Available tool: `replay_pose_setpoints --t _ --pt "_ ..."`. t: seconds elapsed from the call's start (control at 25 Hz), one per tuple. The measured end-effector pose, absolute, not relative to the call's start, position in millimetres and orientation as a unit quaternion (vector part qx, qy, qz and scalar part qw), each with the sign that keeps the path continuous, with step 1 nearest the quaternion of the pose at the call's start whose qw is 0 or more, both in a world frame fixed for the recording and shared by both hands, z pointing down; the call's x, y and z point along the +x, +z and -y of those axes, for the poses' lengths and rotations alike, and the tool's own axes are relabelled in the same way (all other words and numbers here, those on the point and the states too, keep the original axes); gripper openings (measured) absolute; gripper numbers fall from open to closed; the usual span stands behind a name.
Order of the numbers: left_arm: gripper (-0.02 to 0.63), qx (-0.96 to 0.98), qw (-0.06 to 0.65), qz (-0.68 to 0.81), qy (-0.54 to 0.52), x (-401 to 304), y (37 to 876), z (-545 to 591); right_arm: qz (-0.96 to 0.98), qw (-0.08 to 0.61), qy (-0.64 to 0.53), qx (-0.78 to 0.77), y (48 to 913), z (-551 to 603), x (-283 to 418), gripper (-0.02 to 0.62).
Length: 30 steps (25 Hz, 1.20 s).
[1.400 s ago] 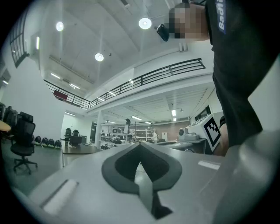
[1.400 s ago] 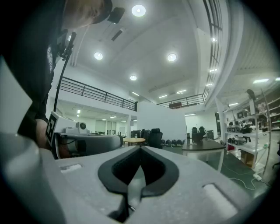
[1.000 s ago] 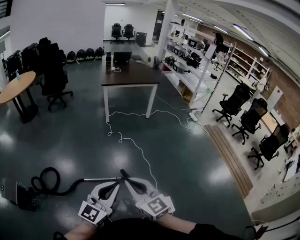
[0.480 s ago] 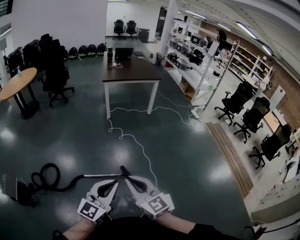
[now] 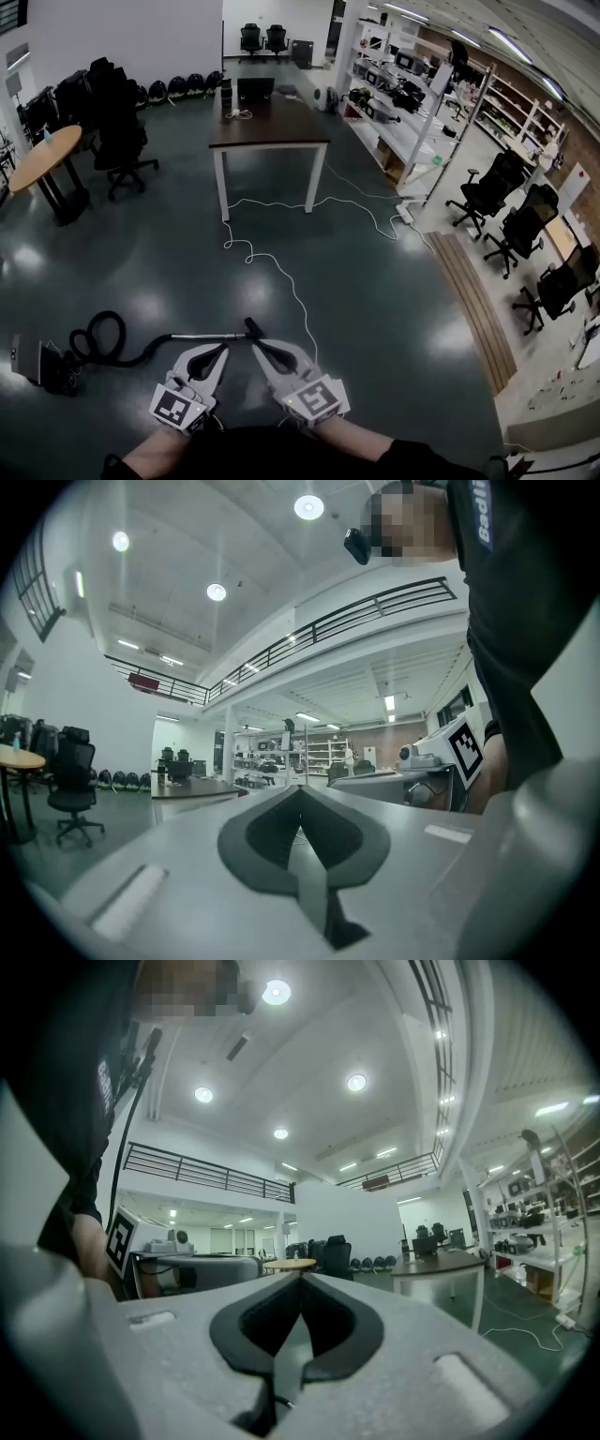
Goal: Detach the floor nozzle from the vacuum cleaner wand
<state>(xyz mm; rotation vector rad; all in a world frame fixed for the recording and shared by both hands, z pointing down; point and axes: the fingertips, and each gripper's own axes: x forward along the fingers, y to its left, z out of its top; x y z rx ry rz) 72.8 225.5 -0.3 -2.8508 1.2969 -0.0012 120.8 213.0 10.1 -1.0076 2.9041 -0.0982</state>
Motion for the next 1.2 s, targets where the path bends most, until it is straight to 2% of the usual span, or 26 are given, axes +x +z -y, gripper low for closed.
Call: replay_pose_setpoints --t 0.44,1.0,1.2 --pt "0.000 -0.888 -0.007 -0.460 -0.005 36.4 15.8 -188.8 -0.953 -0.013 -0.036 -0.302 21.7 -184.9 106.0 0.002" --pt "0.000 -0.890 -0.072 -0.449 -0.031 -129.2 92.1 -58.1 -0.924 -0.116 -0.042 -0.363 74.7 -93.1 -11.9 0.002" --pt "0.002 -0.880 -0.093 -0.464 -0.045 -157.0 151.3 -22.7 -0.912 -0.133 -0.071 -0.383 116.5 -60.6 -14.7 0.018"
